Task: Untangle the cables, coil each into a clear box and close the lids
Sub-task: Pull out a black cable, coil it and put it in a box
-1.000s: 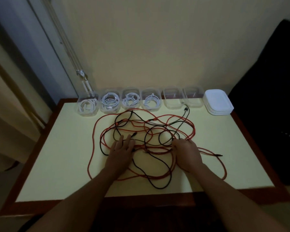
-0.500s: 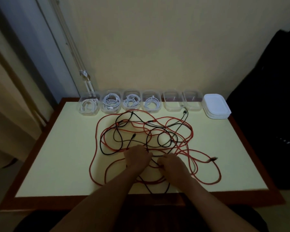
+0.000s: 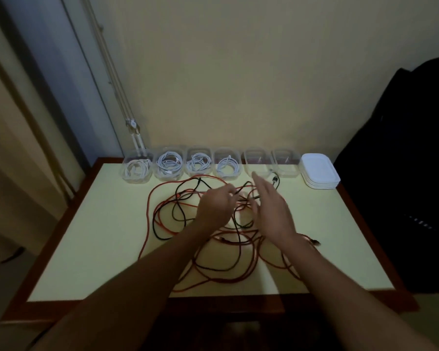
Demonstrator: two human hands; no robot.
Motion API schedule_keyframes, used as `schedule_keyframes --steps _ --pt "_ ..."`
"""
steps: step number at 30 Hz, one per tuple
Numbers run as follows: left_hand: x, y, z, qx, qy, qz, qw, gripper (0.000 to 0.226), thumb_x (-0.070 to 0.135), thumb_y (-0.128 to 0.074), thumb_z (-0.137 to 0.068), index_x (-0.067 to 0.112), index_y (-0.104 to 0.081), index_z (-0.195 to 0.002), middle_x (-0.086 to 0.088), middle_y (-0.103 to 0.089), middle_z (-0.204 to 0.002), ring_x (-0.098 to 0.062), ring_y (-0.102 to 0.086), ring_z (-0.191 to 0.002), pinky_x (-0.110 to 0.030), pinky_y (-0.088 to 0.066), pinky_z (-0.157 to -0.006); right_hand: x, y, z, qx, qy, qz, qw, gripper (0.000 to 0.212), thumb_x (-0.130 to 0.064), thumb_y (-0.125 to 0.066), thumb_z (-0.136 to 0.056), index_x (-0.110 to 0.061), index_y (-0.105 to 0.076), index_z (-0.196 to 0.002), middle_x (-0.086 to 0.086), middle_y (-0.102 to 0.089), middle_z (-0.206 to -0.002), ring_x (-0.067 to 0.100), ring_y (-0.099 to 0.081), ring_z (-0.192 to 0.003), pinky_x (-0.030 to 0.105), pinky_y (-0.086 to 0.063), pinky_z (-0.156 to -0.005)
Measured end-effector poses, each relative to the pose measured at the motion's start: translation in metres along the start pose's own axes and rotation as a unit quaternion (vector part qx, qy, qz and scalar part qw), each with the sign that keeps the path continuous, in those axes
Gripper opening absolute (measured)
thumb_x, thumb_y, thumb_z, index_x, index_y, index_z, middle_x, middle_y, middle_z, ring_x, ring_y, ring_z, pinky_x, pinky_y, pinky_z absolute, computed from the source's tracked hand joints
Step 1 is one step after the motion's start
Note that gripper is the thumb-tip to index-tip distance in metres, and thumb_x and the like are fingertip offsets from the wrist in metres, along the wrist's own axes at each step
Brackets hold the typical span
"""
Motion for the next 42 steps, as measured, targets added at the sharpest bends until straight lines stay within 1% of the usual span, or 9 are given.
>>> schedule_keyframes --steps 5,12,17,23,27,30,33,37,42 --pt "0.078 0.071 -0.017 0.003 -0.154 0.036 0.987 0.018 0.032 -0.057 -0.099 0.017 -0.067 -0.096 0.006 -0.061 -0.067 -0.014 -0.060 -0.066 -0.033 -0.047 -0.065 -0.028 0.067 -0.061 -0.011 0.081 0.004 0.997 0.025 -0.019 -0.059 -0.099 -0.019 -0.074 -0.119 0.008 -0.076 -0.106 0.030 -0.068 -0.097 0.031 -0.043 -0.077" --pt "0.052 0.142 -0.015 0.001 -0.052 0.139 0.989 0.036 0.047 -0.056 -0.097 0.015 -0.070 -0.089 -0.006 -0.057 -0.072 -0.010 -0.048 -0.063 -0.034 -0.047 -0.062 0.019 0.167 -0.083 0.124 -0.057 -0.058 0.989 0.023 -0.017 -0.057 -0.101 -0.010 -0.077 -0.094 0.013 -0.077 -0.091 0.032 -0.073 -0.077 0.039 -0.056 -0.086" --pt "0.044 0.178 -0.014 0.048 -0.041 0.117 0.991 0.028 0.045 -0.055 -0.099 0.028 -0.071 -0.083 0.009 -0.061 -0.072 -0.010 -0.046 -0.062 -0.026 -0.036 -0.062 0.024 0.181 -0.065 0.051 -0.087 0.031 0.994 0.019 -0.020 -0.063 -0.095 -0.012 -0.079 -0.102 0.010 -0.077 -0.102 0.029 -0.069 -0.100 0.035 -0.050 -0.089" --pt "0.118 0.170 -0.012 0.034 -0.114 0.096 0.988 0.025 0.035 -0.061 -0.098 0.017 -0.076 -0.090 0.025 -0.063 -0.063 0.011 -0.052 -0.056 -0.009 -0.035 -0.056 -0.059 0.142 -0.041 -0.067 -0.031 -0.177 0.981 0.010 -0.028 -0.071 -0.092 -0.025 -0.072 -0.101 -0.009 -0.070 -0.089 0.011 -0.065 -0.079 0.025 -0.049 -0.069" --pt "0.139 0.156 -0.008 -0.012 -0.147 0.116 0.982 0.024 0.035 -0.062 -0.098 0.017 -0.075 -0.088 0.010 -0.073 -0.078 -0.009 -0.066 -0.075 -0.030 -0.052 -0.074 -0.099 0.138 -0.033 -0.021 0.075 -0.168 0.983 0.019 -0.030 -0.059 -0.100 -0.015 -0.069 -0.105 -0.007 -0.062 -0.087 0.004 -0.058 -0.075 0.028 -0.041 -0.068" --pt "0.142 0.160 -0.002 -0.008 -0.141 0.163 0.976 0.028 0.035 -0.061 -0.099 0.011 -0.072 -0.091 0.017 -0.055 -0.056 -0.002 -0.045 -0.052 -0.021 -0.038 -0.054 -0.093 0.144 -0.036 0.016 0.060 -0.124 0.990 0.030 -0.027 -0.054 -0.103 -0.012 -0.075 -0.088 0.000 -0.060 -0.080 0.010 -0.055 -0.072 0.029 -0.038 -0.069" --pt "0.119 0.171 0.003 -0.015 -0.067 0.176 0.982 0.035 0.047 -0.057 -0.098 0.017 -0.072 -0.091 0.014 -0.042 -0.048 -0.007 -0.034 -0.045 -0.022 -0.032 -0.047 -0.053 0.157 -0.041 0.057 -0.027 -0.170 0.983 0.028 -0.029 -0.056 -0.103 -0.023 -0.073 -0.082 -0.007 -0.067 -0.078 0.012 -0.060 -0.073 0.010 -0.039 -0.062" --pt "0.089 0.178 0.015 -0.057 0.007 0.220 0.974 0.033 0.044 -0.053 -0.101 0.020 -0.075 -0.095 0.007 -0.033 -0.056 -0.011 -0.028 -0.051 -0.026 -0.025 -0.049 -0.004 0.170 -0.031 0.037 -0.120 -0.151 0.981 0.020 -0.027 -0.060 -0.100 -0.020 -0.075 -0.088 0.002 -0.076 -0.089 0.021 -0.068 -0.089 0.027 -0.048 -0.080" --pt "0.131 0.152 0.044 -0.070 -0.035 0.157 0.985 0.035 0.044 -0.050 -0.102 0.018 -0.073 -0.091 0.017 -0.045 -0.050 0.001 -0.037 -0.044 -0.022 -0.032 -0.048 -0.068 0.167 -0.005 -0.105 -0.038 -0.256 0.960 0.032 -0.026 -0.074 -0.089 -0.024 -0.068 -0.120 -0.001 -0.075 -0.090 0.015 -0.071 -0.085 0.031 -0.052 -0.081"
Point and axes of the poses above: each hand's wrist, its own z-axis away from the middle knuckle, its own y-axis out of the back of the hand, x = y × z, the point moved 6 cm from there along -z, towards the middle knuckle
